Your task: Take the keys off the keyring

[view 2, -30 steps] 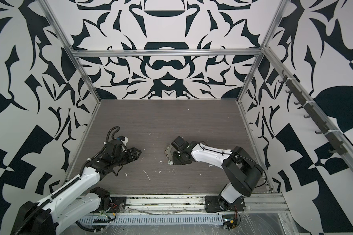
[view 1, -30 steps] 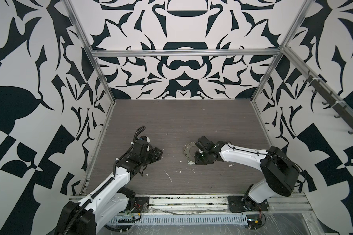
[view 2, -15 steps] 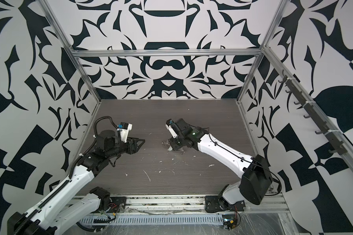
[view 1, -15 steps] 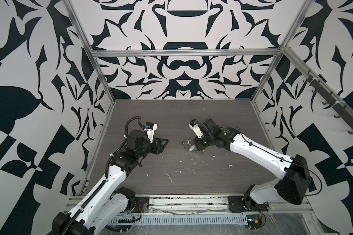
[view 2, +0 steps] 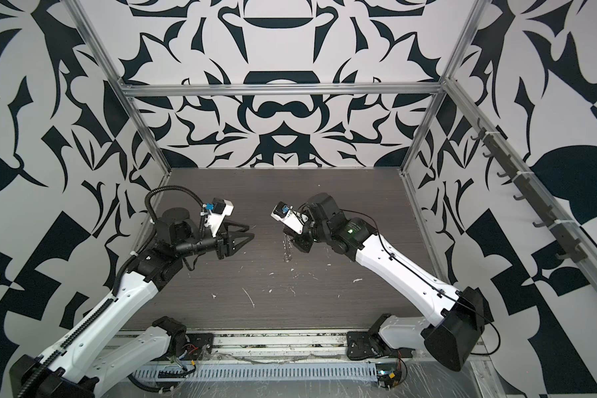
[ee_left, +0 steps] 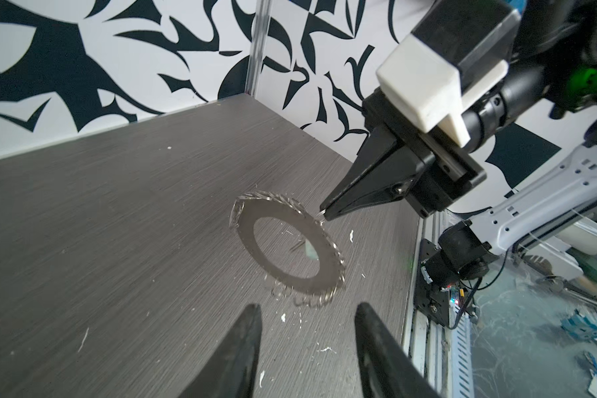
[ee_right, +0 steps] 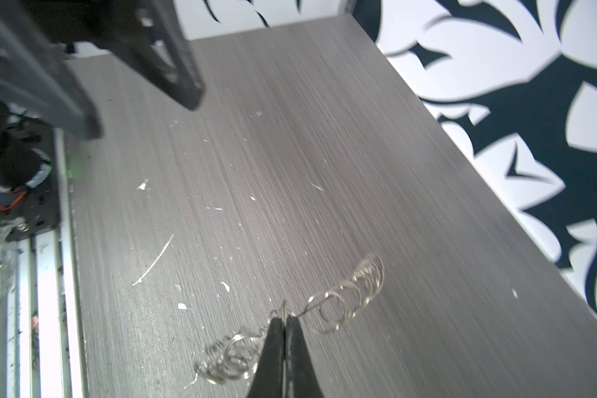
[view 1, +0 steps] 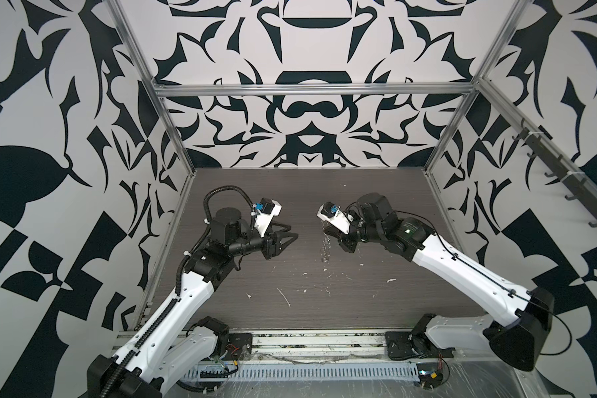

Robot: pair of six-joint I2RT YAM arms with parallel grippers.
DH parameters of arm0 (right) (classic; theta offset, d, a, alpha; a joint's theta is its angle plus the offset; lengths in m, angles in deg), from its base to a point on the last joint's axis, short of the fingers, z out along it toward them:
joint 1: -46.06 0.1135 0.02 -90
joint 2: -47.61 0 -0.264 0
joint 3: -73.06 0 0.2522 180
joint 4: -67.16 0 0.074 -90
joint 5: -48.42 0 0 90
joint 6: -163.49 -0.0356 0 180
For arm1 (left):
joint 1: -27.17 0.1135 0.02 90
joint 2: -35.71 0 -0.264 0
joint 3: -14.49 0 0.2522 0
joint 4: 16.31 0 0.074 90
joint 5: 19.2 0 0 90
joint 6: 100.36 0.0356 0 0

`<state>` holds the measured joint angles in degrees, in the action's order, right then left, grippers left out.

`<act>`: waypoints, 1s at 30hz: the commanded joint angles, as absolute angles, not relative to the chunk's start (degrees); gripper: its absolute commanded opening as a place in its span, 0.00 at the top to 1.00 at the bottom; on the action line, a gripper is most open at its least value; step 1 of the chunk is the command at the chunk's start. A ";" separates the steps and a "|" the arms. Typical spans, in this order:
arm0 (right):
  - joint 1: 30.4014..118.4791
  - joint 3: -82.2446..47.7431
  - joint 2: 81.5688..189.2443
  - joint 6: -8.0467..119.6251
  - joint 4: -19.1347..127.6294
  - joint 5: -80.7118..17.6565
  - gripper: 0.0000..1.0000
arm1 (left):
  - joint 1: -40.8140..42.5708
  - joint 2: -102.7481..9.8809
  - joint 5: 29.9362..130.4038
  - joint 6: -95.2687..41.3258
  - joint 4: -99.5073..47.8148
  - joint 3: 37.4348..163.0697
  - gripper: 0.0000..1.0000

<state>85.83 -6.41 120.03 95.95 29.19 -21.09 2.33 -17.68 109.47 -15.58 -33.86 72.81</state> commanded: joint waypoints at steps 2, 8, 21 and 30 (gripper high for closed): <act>84.56 -2.39 117.76 99.31 43.81 -7.09 1.00 | 2.20 -17.55 114.06 -14.03 -26.06 71.65 0.57; 83.68 3.69 116.69 93.31 57.28 -0.93 1.00 | 2.21 -15.72 121.38 -11.74 -18.57 69.26 0.60; 83.36 13.49 115.19 89.05 76.82 3.28 1.00 | 2.17 -18.63 123.14 -5.70 -20.62 70.26 0.67; 81.69 13.89 114.50 86.52 80.73 6.16 1.00 | 2.17 -22.25 125.57 -3.62 -21.98 71.74 0.69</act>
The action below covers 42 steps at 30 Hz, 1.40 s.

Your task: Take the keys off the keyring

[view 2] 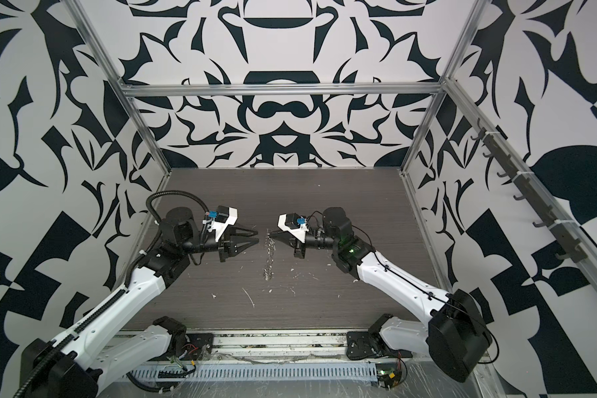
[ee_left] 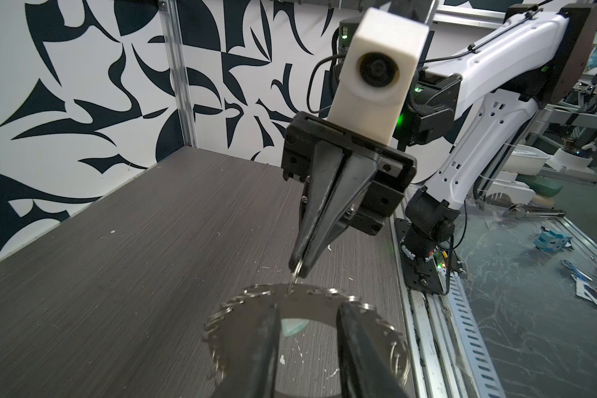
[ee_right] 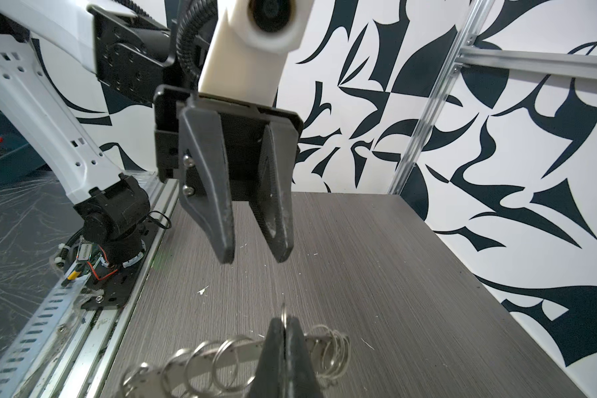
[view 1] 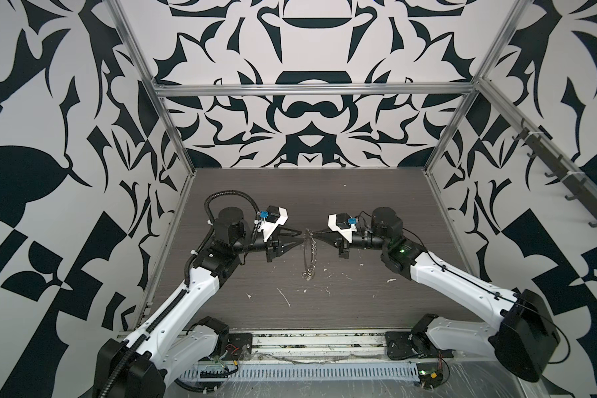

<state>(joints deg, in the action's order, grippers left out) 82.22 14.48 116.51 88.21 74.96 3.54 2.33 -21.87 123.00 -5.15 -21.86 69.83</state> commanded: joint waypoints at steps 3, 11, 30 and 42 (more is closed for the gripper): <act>81.62 13.86 114.30 85.89 81.08 6.90 1.00 | 2.16 -22.55 125.83 -3.58 -21.32 71.71 0.70; 81.57 13.80 115.18 83.61 83.92 8.15 1.00 | 2.18 -24.64 126.28 -4.17 -19.73 72.69 0.71; 81.65 14.83 116.60 79.60 88.46 9.53 1.00 | 0.41 -27.78 127.58 -6.81 -15.70 74.07 0.78; 81.69 15.59 115.83 79.38 87.85 10.03 1.00 | -0.50 -28.63 126.50 -6.63 -16.23 74.90 1.00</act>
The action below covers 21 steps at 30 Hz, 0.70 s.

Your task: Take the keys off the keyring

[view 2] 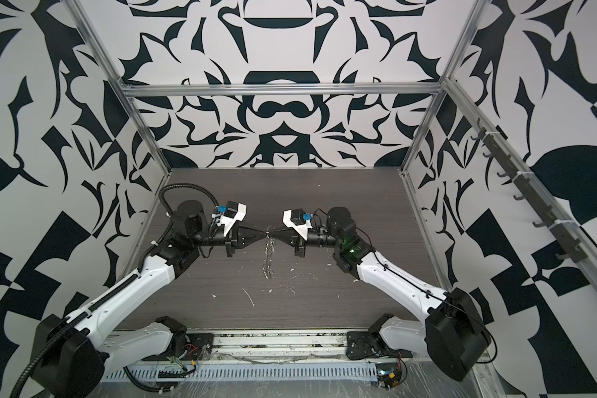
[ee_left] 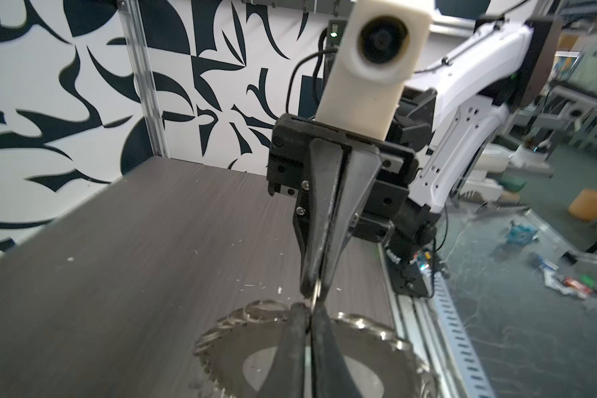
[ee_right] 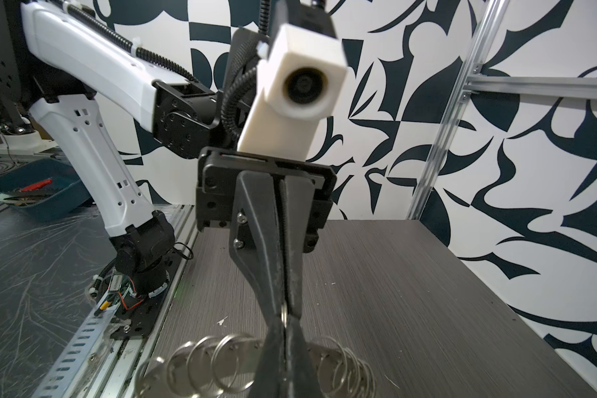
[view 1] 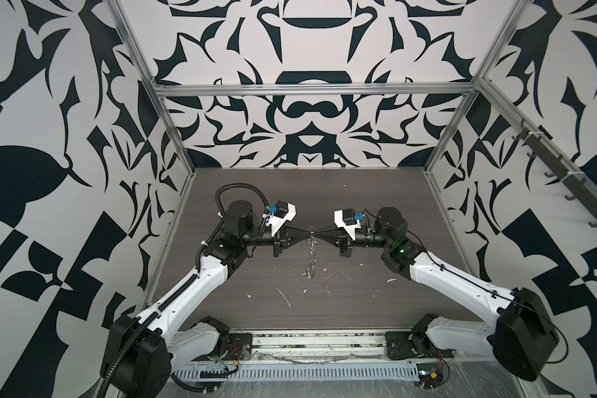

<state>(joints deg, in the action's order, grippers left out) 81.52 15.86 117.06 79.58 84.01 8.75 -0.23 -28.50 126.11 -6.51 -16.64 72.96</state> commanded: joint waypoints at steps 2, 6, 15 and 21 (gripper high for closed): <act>81.65 15.95 115.34 79.62 87.11 9.48 1.00 | -0.45 -28.52 126.37 -5.26 -18.34 75.48 1.00; 81.65 15.78 113.61 81.76 81.55 7.30 0.94 | -0.59 -27.63 123.03 -0.18 -26.70 78.01 1.00; 81.65 13.23 110.49 87.95 67.85 5.69 0.76 | -2.51 -30.18 113.03 15.28 -56.90 89.79 1.00; 81.65 11.59 111.52 88.32 66.41 6.02 0.74 | -4.71 -31.06 108.28 20.21 -62.64 92.22 1.00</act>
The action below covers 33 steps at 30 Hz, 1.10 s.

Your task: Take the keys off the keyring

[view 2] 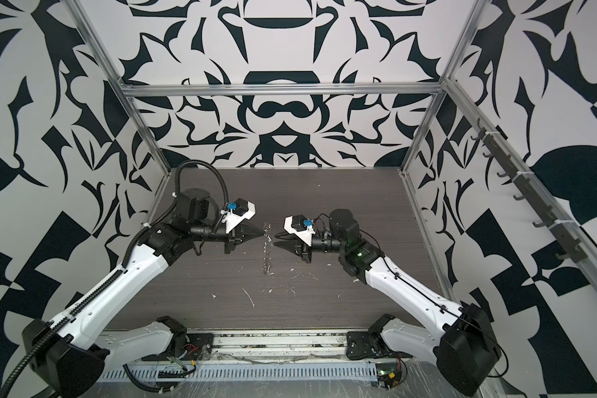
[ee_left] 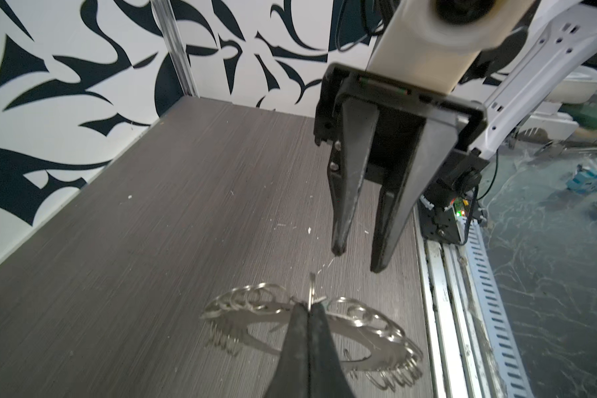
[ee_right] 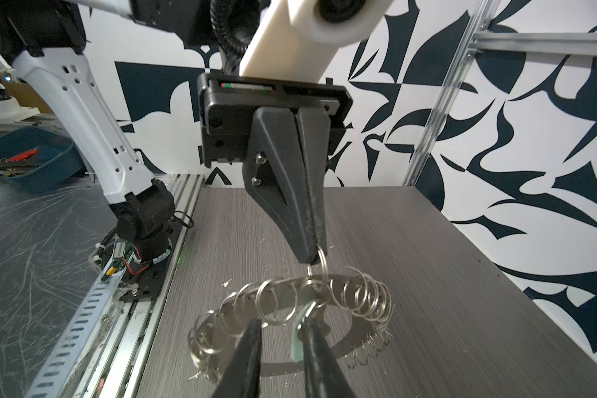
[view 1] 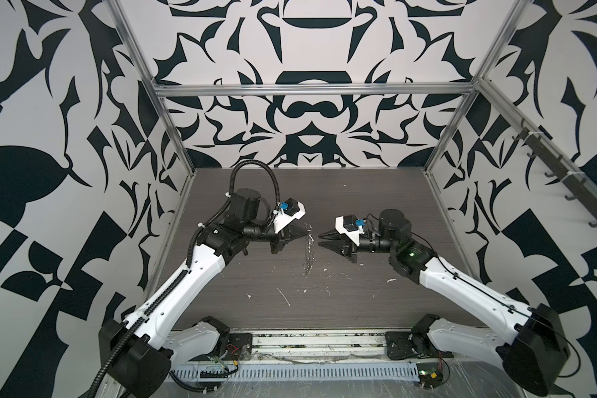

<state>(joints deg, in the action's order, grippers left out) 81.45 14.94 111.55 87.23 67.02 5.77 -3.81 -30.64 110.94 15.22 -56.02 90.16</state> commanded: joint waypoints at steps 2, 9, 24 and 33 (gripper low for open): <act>81.65 10.85 112.16 88.51 66.41 6.20 0.74 | -5.15 -31.22 108.15 21.27 -63.12 92.26 1.00; 81.88 8.13 115.90 88.39 65.44 9.46 0.74 | -6.88 -31.31 106.74 22.97 -63.61 92.58 1.00; 82.89 5.88 119.34 90.91 59.13 10.85 0.74 | -8.16 -31.27 106.22 24.44 -64.43 93.08 1.00; 83.15 5.38 120.26 91.77 58.23 10.40 0.85 | -8.58 -31.64 106.28 24.75 -64.43 93.12 1.00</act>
<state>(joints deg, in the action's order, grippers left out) 82.81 7.91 120.12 91.36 57.41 9.82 -8.25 -31.49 105.17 23.52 -63.39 91.06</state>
